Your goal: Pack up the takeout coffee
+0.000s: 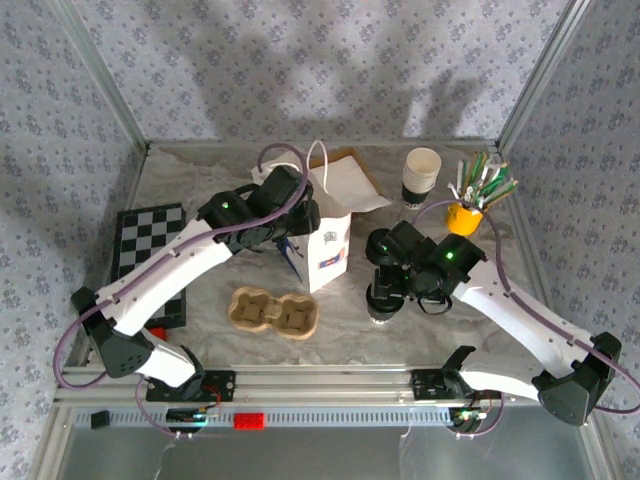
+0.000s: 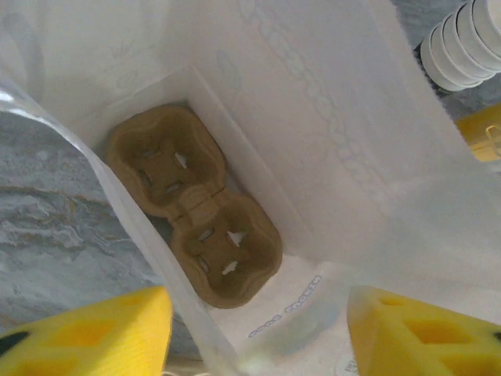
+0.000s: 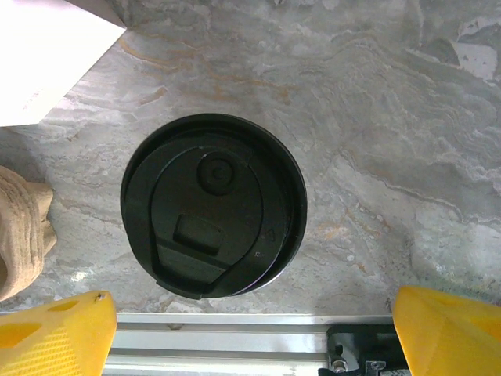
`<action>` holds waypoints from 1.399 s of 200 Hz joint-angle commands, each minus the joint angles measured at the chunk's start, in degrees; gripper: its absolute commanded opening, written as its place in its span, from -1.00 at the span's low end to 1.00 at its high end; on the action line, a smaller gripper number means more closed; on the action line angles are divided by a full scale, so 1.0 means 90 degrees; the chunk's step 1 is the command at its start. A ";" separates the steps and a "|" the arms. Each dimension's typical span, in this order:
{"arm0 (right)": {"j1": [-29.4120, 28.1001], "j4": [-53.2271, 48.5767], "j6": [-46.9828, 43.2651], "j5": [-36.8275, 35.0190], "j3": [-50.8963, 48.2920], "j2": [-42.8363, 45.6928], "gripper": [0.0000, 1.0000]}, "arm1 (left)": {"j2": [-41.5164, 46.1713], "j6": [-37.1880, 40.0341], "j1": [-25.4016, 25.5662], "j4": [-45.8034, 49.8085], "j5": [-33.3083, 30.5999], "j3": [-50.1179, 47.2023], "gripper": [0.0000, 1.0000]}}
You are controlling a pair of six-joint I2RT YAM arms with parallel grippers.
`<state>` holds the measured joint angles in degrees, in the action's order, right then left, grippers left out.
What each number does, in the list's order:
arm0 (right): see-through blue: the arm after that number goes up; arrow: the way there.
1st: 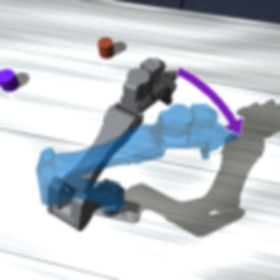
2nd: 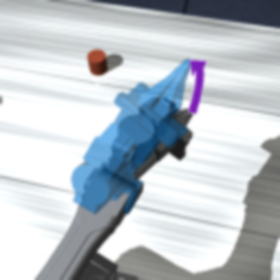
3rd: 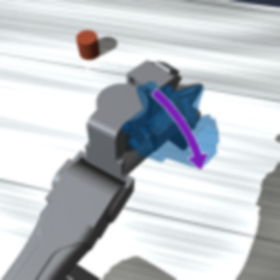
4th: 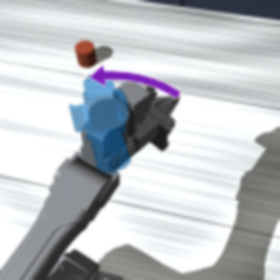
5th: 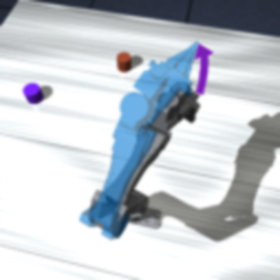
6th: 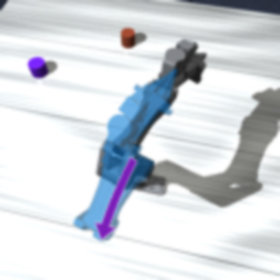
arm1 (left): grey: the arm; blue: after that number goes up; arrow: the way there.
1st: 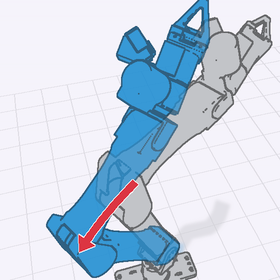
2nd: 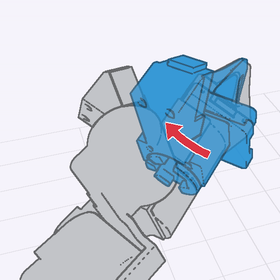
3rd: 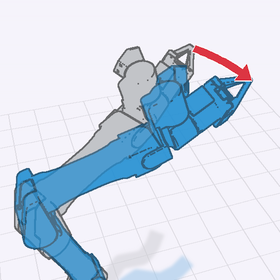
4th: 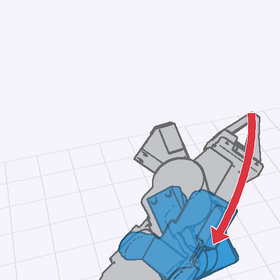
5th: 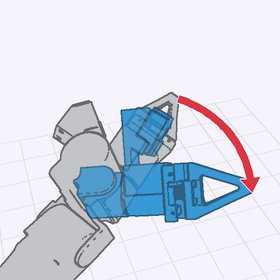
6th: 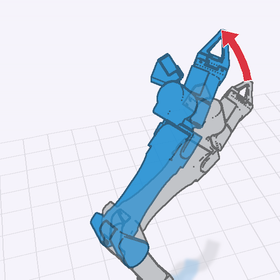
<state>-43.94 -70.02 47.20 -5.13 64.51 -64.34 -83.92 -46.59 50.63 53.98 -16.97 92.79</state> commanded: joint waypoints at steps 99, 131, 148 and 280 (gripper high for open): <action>-0.0111 0.0385 0.1368 -0.0184 0.0165 -0.0881 0.73 | 0.0014 0.1284 -0.0508 0.0388 0.1207 0.0525 -0.67; -0.0108 0.0170 0.1706 -0.0156 0.0147 -0.1092 0.73 | -0.0060 0.1630 -0.0632 0.0567 0.1482 0.0690 -0.74; -0.0115 0.0410 0.1734 -0.0135 0.0088 -0.1112 0.74 | 0.0036 0.1570 -0.0784 0.0521 0.1581 0.0544 -0.72; -0.0327 -0.0003 0.2086 0.0004 0.0294 -0.1618 0.65 | 0.0601 0.1339 -0.1037 0.0182 0.1699 -0.0193 -0.18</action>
<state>-46.68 -66.48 64.79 -5.17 65.52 -78.02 -80.73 -34.35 41.52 56.47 -2.15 91.37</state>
